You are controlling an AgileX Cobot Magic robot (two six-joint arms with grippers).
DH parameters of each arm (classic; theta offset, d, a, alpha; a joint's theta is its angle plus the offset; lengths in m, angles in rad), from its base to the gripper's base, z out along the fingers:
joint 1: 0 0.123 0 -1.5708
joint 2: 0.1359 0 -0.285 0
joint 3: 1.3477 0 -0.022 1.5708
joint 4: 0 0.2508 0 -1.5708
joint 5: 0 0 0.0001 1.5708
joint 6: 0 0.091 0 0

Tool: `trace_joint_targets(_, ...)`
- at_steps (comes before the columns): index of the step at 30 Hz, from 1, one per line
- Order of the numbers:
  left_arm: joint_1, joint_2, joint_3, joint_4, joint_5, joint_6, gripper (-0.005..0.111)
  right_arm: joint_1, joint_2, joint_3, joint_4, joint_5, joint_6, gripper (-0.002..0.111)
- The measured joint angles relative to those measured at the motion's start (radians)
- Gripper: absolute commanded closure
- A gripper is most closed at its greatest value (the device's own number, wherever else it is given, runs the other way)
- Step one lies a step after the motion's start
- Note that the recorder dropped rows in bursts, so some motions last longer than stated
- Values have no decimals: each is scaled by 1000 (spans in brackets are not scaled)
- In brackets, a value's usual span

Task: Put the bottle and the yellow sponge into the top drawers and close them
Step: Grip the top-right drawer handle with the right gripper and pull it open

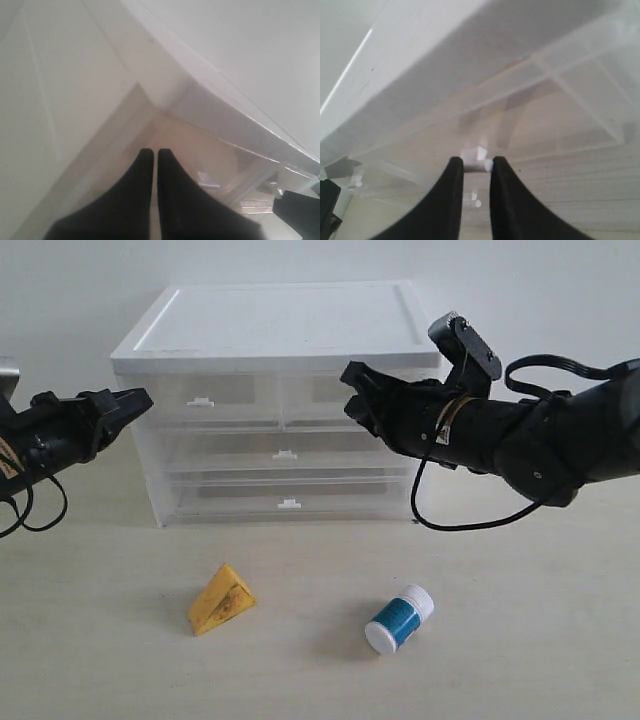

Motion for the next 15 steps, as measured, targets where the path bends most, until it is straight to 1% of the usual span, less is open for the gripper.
trace_joint_targets(3,0,0,0,0,0,0,103,-2,-22,29,-32,-6,5,108)
trace_joint_targets(10,0,0,0,0,0,0,103,-1,-154,121,-135,104,3,108)
trace_joint_targets(15,0,0,0,0,0,0,103,-1,-190,178,-162,119,1,108)
